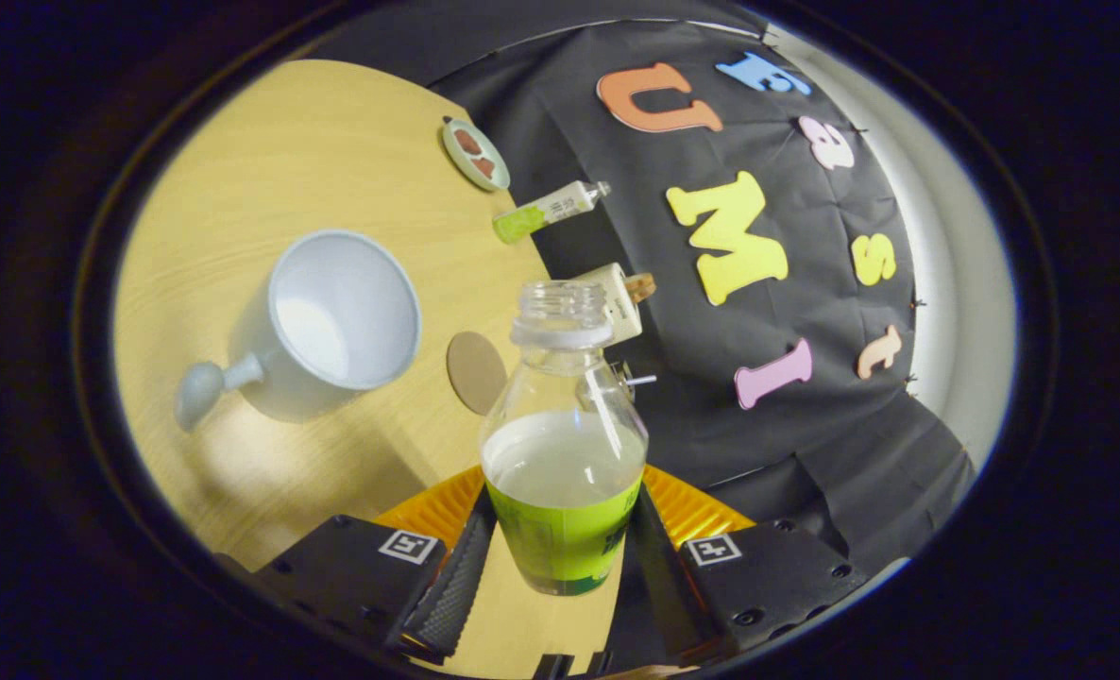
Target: Take the bottle from table, then pour the juice into the cup, finally place the bottle on the coaster
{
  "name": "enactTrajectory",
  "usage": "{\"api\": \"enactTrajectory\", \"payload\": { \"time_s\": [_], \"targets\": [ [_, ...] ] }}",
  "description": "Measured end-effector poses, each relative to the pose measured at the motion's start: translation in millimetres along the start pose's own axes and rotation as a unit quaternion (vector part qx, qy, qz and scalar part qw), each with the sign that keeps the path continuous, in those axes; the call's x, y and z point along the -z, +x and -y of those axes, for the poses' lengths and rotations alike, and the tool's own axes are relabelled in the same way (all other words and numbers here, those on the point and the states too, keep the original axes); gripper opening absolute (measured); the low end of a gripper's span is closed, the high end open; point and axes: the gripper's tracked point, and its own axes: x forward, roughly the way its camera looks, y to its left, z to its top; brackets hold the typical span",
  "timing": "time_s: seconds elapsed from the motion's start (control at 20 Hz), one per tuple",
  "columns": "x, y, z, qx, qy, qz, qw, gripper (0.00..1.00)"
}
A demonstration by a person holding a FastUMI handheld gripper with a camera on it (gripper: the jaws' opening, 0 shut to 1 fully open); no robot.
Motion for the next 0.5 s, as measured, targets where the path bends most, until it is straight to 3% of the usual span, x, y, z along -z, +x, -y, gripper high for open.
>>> {"api": "enactTrajectory", "payload": {
  "time_s": [0.1,0.5],
  "targets": [
    [3.2,3.1,-3.1,-0.006,-0.024,-0.008,1.0,0.81],
    [-7.7,0.9,9.4,0.037,-0.104,0.003,0.994,0.81]
  ]
}}
